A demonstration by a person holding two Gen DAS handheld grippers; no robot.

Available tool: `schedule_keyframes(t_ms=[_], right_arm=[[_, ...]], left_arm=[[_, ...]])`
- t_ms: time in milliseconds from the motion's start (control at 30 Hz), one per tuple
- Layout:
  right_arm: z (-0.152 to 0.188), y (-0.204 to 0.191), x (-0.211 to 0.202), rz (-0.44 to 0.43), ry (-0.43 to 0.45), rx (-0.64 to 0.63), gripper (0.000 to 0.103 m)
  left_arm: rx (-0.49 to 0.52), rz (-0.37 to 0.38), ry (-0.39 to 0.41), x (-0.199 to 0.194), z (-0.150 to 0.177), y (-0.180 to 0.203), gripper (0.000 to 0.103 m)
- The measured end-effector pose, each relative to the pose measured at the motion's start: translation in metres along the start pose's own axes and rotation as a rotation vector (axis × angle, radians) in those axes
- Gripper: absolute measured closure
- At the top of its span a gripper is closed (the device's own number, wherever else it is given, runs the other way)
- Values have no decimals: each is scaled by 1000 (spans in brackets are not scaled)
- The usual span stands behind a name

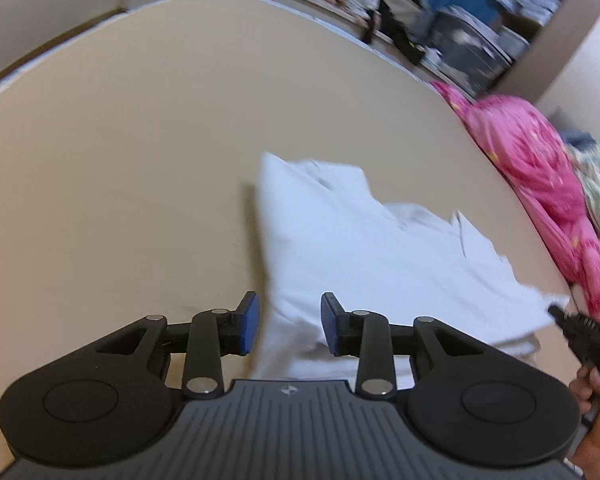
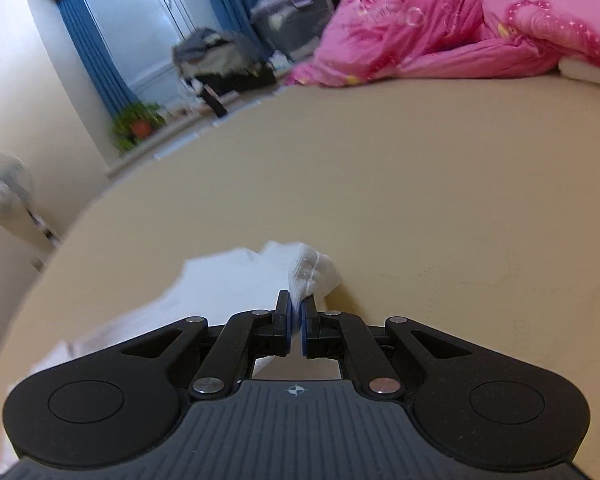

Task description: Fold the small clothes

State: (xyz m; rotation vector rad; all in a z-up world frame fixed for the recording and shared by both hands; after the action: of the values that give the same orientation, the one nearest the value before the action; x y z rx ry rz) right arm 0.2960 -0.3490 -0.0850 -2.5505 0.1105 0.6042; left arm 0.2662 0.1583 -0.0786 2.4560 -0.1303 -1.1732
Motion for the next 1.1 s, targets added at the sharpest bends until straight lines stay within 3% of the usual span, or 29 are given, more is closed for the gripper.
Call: schedule_keyframes(t_ms=[67, 133, 167, 200, 267, 367, 433, 467, 500, 600, 833, 1000, 1100], right_arm=[[6, 8, 3, 16, -48, 33, 99], [15, 18, 9, 85, -140, 60, 95], [15, 23, 9, 124, -142, 70, 86], [14, 25, 5, 159, -121, 73, 76], [5, 27, -5, 205, -54, 84, 76], [-2, 22, -4, 174, -20, 50, 76], [7, 24, 19, 174, -170, -3, 74], [12, 27, 28, 233, -250, -44, 71], [9, 24, 25, 251, -229, -58, 68], [-3, 11, 4, 249, -172, -114, 64], [-9, -30, -71, 170, -148, -328, 65], [-18, -46, -130, 134, -116, -396, 64], [-19, -48, -166, 112, -111, -400, 64]], left_arm=[[16, -13, -22, 13, 8, 4, 65], [55, -82, -52, 25, 14, 5, 65], [74, -121, -77, 30, 17, 4, 64], [89, -141, -89, 33, 19, 4, 62], [108, -147, -76, 32, 19, 9, 62], [122, -139, -53, 31, 21, 13, 63], [136, -156, -67, 36, 24, 11, 59], [139, -158, -66, 37, 25, 12, 58], [134, -159, -60, 36, 25, 13, 58], [150, -150, -20, 19, 24, 19, 58], [265, -145, 85, -28, 49, 47, 57], [340, -203, 150, -71, 72, 61, 57], [364, -189, 175, -107, 89, 71, 57]])
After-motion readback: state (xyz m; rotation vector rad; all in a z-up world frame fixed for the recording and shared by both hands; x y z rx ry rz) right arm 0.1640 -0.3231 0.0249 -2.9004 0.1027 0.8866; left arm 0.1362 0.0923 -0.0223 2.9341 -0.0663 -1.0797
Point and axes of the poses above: each gripper's, at about its wrist camera, not at the fingertips, and x roughly the way its jaws point, y to its right, z to its underside, the point moved 4 cm from there along x, roughly the way its jaws point, and after that the axes turned 2 degrees about -x, right-handed, at the moved point
